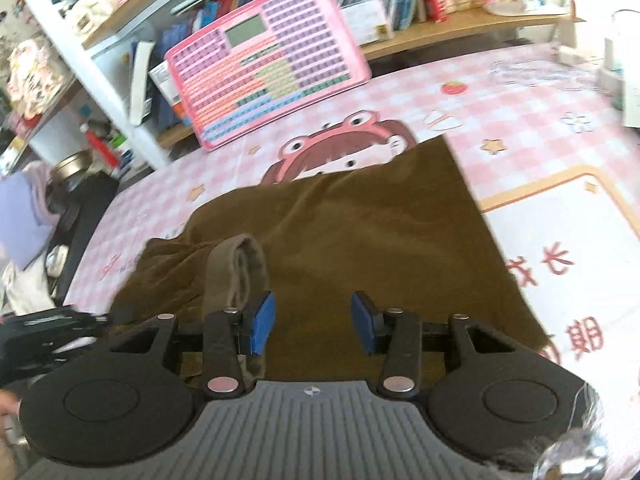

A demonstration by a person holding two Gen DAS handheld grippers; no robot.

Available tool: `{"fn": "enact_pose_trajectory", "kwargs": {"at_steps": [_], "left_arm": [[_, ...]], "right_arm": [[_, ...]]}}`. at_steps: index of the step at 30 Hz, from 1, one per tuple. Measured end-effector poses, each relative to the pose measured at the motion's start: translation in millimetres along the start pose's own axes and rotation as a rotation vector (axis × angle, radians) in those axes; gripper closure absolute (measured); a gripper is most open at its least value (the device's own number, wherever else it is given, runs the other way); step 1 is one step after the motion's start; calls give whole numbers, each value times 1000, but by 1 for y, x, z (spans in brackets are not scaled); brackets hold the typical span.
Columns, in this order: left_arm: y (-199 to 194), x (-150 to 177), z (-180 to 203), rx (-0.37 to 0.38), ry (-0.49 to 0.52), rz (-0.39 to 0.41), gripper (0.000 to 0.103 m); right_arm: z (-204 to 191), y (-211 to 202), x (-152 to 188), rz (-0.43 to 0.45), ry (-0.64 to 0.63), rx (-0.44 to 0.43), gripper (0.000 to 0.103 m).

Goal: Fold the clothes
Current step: 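Lay the cuffs on the pants and open both tools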

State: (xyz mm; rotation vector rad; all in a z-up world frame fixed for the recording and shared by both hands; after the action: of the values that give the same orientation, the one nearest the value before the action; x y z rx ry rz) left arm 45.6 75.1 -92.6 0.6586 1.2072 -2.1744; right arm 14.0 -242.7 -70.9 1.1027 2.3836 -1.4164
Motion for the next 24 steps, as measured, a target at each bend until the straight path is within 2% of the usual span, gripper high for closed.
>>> {"fn": "enact_pose_trajectory", "kwargs": {"at_steps": [1, 3, 5, 7, 9, 12, 13, 16, 18, 20, 22, 24], "left_arm": [[-8, -5, 9, -7, 66, 12, 84], [-21, -12, 10, -31, 122, 36, 84], [-18, -11, -16, -97, 95, 11, 84], [-6, -2, -46, -178, 20, -51, 84], [-6, 2, -55, -175, -7, -29, 84], [-4, 3, -54, -173, 8, -3, 82], [-4, 3, -55, -176, 9, 3, 77], [-9, 4, -58, -193, 21, 34, 74], [-22, 1, -49, -278, 91, 106, 69], [-37, -2, -38, -378, 193, 178, 50], [-45, -6, -24, -428, 271, 229, 44], [-51, -8, -10, -428, 303, 248, 41]], "right_arm": [[1, -2, 0, 8, 3, 8, 62], [2, -5, 1, 22, 9, 23, 62], [3, -7, 3, 26, 9, 34, 62], [4, -8, 7, 24, 4, 46, 62], [6, -11, 11, 20, -1, 62, 62], [13, -15, 17, 9, 5, 92, 62], [16, -16, 18, 7, 6, 101, 62], [22, -19, 20, 0, 5, 119, 62], [26, -21, 21, -7, 2, 126, 62], [27, -20, 20, -16, -8, 122, 62], [26, -19, 18, -28, -24, 110, 62], [25, -17, 16, -42, -45, 92, 61]]}}
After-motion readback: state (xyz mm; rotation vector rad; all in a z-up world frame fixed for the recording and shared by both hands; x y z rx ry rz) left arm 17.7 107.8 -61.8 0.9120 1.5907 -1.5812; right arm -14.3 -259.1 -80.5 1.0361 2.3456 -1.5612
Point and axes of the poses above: each gripper's, at about its wrist camera, not at the fingertips, and y roughly the way its jaws point, z to its right, x to its underside, the point moved 6 cm from there along y, roughly the way its jaws point, and after that the axes turned 15 degrees about y, right-handed, at the moved point
